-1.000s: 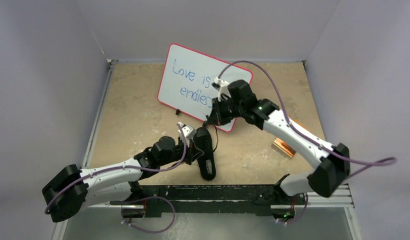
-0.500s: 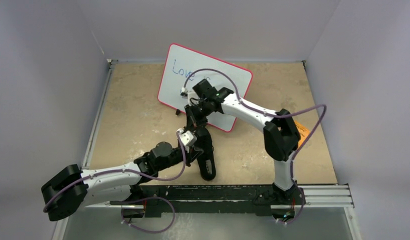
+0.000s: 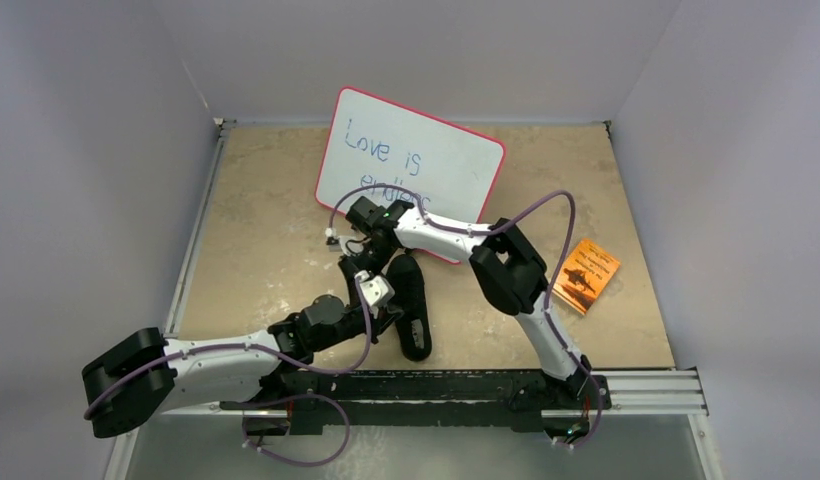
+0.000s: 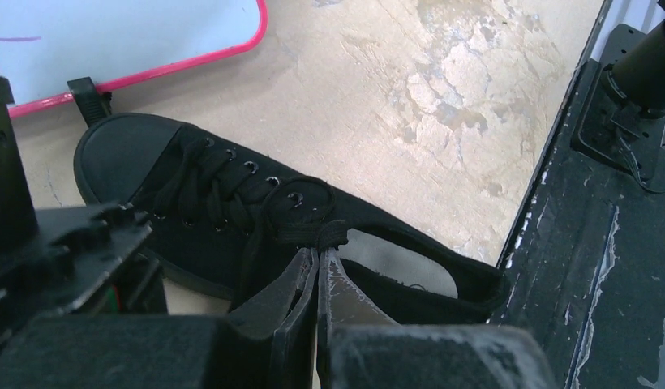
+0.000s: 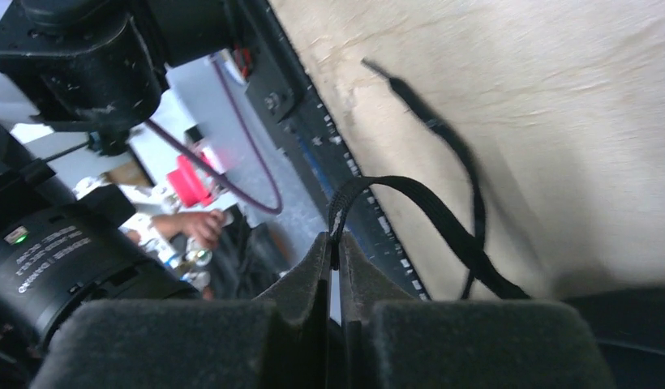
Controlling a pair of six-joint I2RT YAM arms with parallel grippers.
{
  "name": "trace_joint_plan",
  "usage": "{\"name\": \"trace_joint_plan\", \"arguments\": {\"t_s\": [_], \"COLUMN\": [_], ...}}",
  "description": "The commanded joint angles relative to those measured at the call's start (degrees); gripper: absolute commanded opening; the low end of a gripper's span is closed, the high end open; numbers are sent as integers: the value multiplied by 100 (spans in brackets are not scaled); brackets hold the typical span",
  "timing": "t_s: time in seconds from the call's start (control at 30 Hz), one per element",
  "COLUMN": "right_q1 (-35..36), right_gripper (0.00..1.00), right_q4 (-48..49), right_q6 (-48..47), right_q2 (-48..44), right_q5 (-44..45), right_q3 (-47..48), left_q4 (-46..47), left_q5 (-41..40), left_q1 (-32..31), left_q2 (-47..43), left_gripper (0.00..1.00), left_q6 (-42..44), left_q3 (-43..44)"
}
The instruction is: Tie the shoes
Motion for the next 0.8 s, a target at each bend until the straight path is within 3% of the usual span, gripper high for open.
{"name": "trace_joint_plan", "arguments": {"t_s": [0.0, 0.1, 0.33, 0.43, 0.53, 0.67, 0.77], "right_q1": [42, 16, -594, -953, -1381, -1416, -1360], "right_gripper": [13, 37, 64, 72, 75, 77, 77], "right_q4": [-558, -797, -692, -782, -454, 1389, 2753], "right_q6": [-110, -182, 287, 67, -341, -1093, -1009], "right_q2": [8, -19, -879, -1367, -2123, -3731, -4637], "right_q5": [-880, -842, -431, -99, 501, 1128, 932], "right_q3": [279, 396, -12, -316, -1251, -2922, -4044], "left_q4": [558, 568, 832, 1026, 1371, 1674, 1920], "left_q5": [-59, -35, 64, 27, -160, -241, -221], "left_q1": [-56, -57, -57, -57, -55, -49, -40], "left_q2": [56, 16, 52, 81, -8, 61, 251], "left_gripper": [0, 0, 0, 0, 0, 0, 0], "left_q6": [2, -77, -472, -867, -1349, -1881, -2209], "left_q3": [-152, -182, -257, -286, -392, -444, -496]}}
